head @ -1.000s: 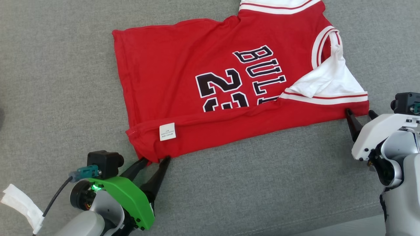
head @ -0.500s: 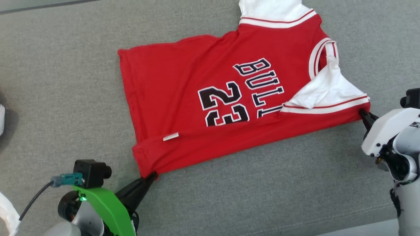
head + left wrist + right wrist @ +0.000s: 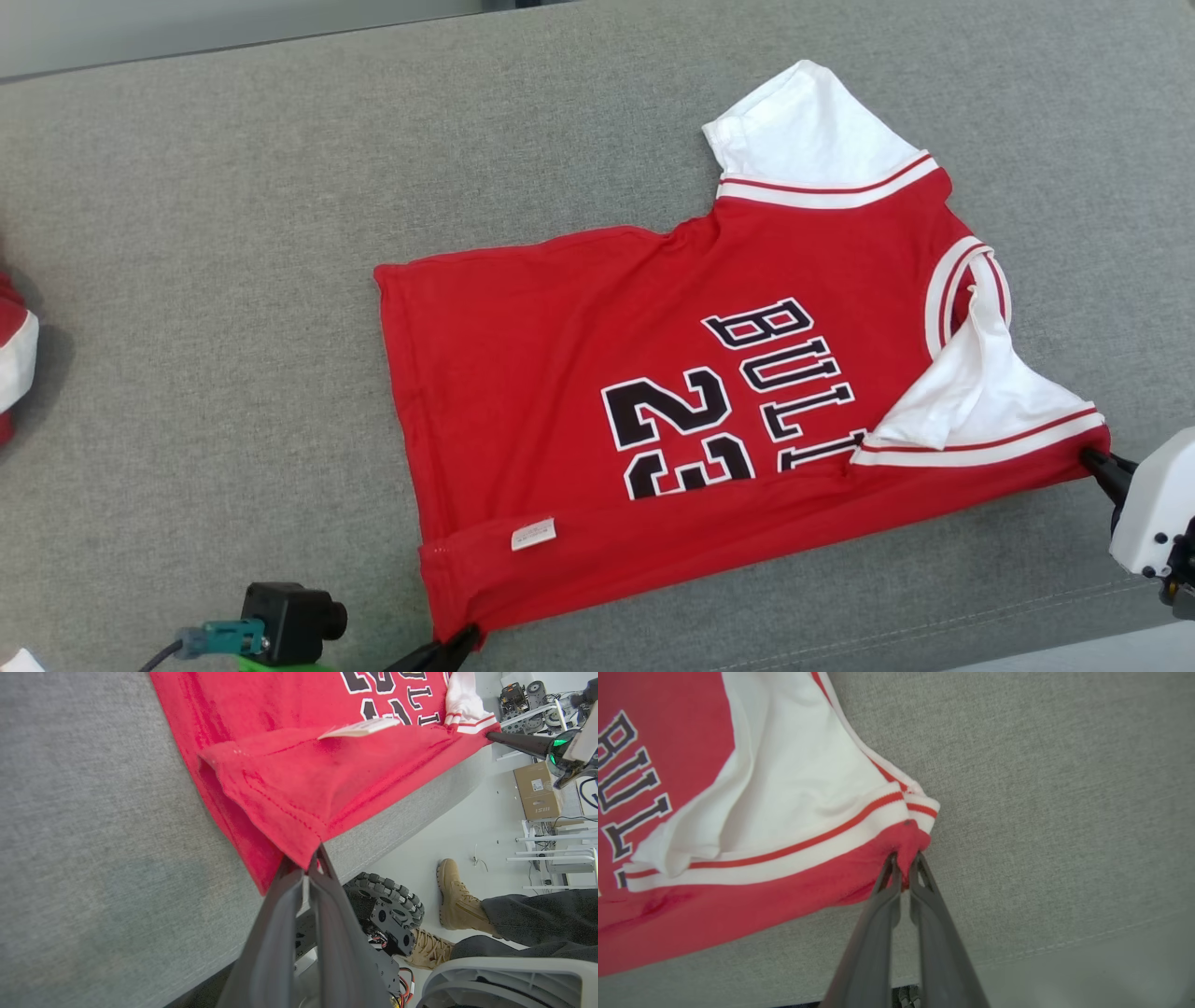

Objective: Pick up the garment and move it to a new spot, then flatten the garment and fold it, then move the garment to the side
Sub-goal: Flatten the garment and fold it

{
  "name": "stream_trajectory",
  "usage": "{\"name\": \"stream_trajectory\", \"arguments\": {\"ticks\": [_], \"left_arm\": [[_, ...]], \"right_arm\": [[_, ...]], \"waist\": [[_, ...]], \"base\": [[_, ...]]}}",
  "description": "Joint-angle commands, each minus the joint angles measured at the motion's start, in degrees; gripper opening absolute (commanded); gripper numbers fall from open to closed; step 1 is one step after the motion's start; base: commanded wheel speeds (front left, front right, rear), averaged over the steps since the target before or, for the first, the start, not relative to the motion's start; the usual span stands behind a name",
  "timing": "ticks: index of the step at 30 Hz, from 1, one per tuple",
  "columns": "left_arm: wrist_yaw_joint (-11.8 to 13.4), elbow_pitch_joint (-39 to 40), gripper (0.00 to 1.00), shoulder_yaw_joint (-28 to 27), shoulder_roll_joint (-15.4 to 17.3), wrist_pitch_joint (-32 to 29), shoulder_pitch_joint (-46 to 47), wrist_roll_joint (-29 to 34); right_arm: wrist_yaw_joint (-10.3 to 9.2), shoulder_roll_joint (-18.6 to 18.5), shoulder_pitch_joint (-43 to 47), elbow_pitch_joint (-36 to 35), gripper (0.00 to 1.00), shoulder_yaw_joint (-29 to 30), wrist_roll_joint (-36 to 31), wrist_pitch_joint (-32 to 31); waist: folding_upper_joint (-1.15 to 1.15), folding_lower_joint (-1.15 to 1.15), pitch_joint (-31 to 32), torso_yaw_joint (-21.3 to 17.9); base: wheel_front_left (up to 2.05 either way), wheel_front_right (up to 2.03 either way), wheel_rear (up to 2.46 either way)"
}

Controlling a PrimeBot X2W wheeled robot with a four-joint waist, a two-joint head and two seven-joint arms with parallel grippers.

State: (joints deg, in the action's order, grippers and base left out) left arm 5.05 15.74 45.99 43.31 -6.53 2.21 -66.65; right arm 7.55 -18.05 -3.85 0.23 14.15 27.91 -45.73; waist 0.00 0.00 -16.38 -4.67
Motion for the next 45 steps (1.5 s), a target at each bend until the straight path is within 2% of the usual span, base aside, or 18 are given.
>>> {"name": "stream_trajectory", "arguments": {"ticks": [1, 2, 3, 7, 11, 15, 17, 20, 23, 30, 36, 45], "left_arm": [[0.5, -0.9, 0.48, 0.2, -0.4, -0.1, 0.1, 1.6], [0.7, -1.3, 0.86, 0.7, -0.8, -0.2, 0.6, 2.2], [0.8, -1.6, 1.00, 1.1, -1.4, -0.2, 1.0, 2.5], [2.0, -2.8, 1.00, 0.6, -1.8, 0.8, 1.8, 3.7], [3.3, -2.0, 1.00, -1.7, 1.5, 1.6, 1.4, 4.1], [4.9, -0.8, 1.00, -5.8, 4.7, 1.1, 6.2, 5.1], [5.3, -0.5, 1.00, -7.5, 4.9, 0.1, 10.1, 5.3], [4.7, -2.2, 1.00, -9.7, 3.3, -2.1, 18.7, 6.0], [3.6, -5.7, 1.00, -9.6, 0.2, -4.2, 27.2, 7.6], [-1.9, -17.1, 1.00, -5.3, -9.4, -6.2, 40.7, 10.7], [-4.9, -22.6, 1.00, -2.3, -13.4, -5.8, 43.3, 12.0], [-6.8, -23.8, 1.00, -1.6, -14.0, -6.4, 43.7, 11.0]], "right_arm": [[-0.12, 0.1, 0.8, 0.0, 0.60, -0.3, -0.6, 0.6], [-0.12, 0.2, 0.9, 0.0, 0.99, -0.5, -0.8, 1.2], [-0.12, 0.6, 0.7, 0.1, 1.00, -0.4, -0.7, 1.5], [-0.12, -0.1, -0.1, -0.7, 1.00, -0.3, -1.0, 2.6], [-0.11, -1.9, -2.3, -4.9, 1.00, 0.8, 0.6, 1.9], [-0.11, -2.7, -9.6, -8.3, 1.00, 1.8, 0.4, 1.1], [-0.07, -2.4, -15.7, -8.8, 1.00, 0.9, -1.3, 1.9], [-0.07, 0.1, -26.4, -5.8, 1.00, -1.4, -6.0, 3.6], [-0.07, 2.3, -36.9, 0.1, 1.00, -3.2, -11.6, 5.4], [-0.09, 6.1, -52.1, 17.1, 1.00, -3.8, -23.9, 12.0], [-0.10, 7.8, -55.7, 27.8, 1.00, -3.2, -27.6, 15.6], [-0.13, 6.9, -55.7, 35.5, 1.00, -4.6, -26.6, 15.4]], "waist": [[0.00, 0.00, -0.5, 0.1], [0.00, 0.00, -0.6, 0.2], [0.00, 0.00, -0.8, 0.2], [0.00, 0.00, -1.4, 0.4], [0.00, 0.00, -2.5, 0.7], [0.00, 0.00, -5.3, 1.0], [0.00, 0.00, -7.8, 1.3], [0.00, 0.00, -12.8, 2.2], [0.00, 0.00, -17.3, 3.6], [0.00, 0.00, -21.5, 8.4], [0.00, 0.00, -20.9, 10.2], [0.00, 0.00, -19.7, 8.8]], "base": [[0.00, 0.00, 0.00], [0.00, 0.00, 0.00], [0.00, 0.00, 0.00], [0.00, 0.00, 0.00], [0.00, 0.00, 0.00], [0.00, 0.00, 0.00], [0.00, 0.00, 0.00], [0.00, 0.00, 0.00], [0.00, 0.00, 0.00], [0.00, 0.00, 0.00], [0.00, 0.00, 0.00], [0.00, 0.00, 0.00]]}}
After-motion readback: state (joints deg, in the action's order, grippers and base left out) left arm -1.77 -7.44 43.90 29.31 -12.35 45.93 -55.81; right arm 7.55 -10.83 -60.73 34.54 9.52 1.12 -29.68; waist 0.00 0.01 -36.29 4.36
